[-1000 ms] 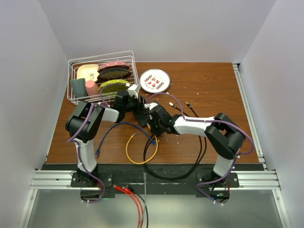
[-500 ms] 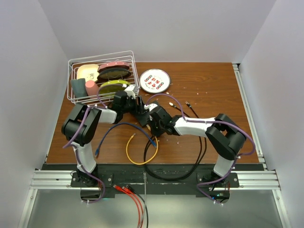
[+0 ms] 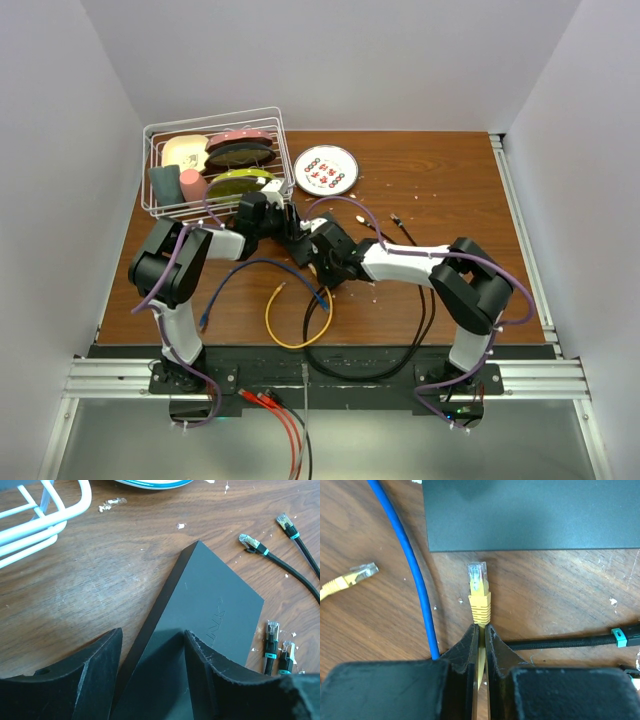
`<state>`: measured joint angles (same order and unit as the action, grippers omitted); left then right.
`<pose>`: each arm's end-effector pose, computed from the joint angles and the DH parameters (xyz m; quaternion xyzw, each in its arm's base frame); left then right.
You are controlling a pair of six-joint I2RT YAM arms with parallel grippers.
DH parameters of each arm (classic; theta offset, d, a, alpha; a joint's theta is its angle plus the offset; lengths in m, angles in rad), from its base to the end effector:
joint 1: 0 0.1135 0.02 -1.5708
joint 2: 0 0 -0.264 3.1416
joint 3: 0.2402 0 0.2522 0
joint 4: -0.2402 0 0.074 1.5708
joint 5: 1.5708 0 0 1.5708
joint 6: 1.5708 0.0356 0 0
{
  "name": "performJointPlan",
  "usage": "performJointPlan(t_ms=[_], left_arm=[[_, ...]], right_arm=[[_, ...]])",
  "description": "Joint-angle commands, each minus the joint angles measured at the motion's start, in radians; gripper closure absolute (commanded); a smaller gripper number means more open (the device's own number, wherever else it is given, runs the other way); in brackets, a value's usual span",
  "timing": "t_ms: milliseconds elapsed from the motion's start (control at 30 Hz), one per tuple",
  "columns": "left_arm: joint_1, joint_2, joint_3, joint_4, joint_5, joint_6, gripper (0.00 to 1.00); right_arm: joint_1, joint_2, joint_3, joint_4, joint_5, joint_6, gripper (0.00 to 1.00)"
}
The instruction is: Insert the plug into the switch port
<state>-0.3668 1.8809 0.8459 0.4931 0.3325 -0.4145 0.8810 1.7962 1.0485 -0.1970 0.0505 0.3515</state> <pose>0.3407 -0.1433 0.1294 0.0609 0.8603 -0.3180 0.3939 0.2328 0.2793 0.1595 -0.2414 0.9200 0.1583 0.2651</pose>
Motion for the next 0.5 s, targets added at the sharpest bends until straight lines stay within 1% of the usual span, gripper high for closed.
performJointPlan(t_ms=[0, 233, 467], left_arm=[[0.009, 0.009, -0.024, -0.090, -0.020, 0.040, 0.44], [0.009, 0.018, -0.024, -0.090, -0.016, 0.043, 0.45], [0.009, 0.023, -0.024, -0.091, -0.016, 0.048, 0.45]], right_arm=[[0.012, 0.031, 0.041, -0.084, 0.038, 0.033, 1.00], [0.010, 0.042, 0.064, -0.065, 0.071, 0.067, 1.00], [0.010, 0.032, 0.051, 0.014, 0.095, 0.090, 1.00]])
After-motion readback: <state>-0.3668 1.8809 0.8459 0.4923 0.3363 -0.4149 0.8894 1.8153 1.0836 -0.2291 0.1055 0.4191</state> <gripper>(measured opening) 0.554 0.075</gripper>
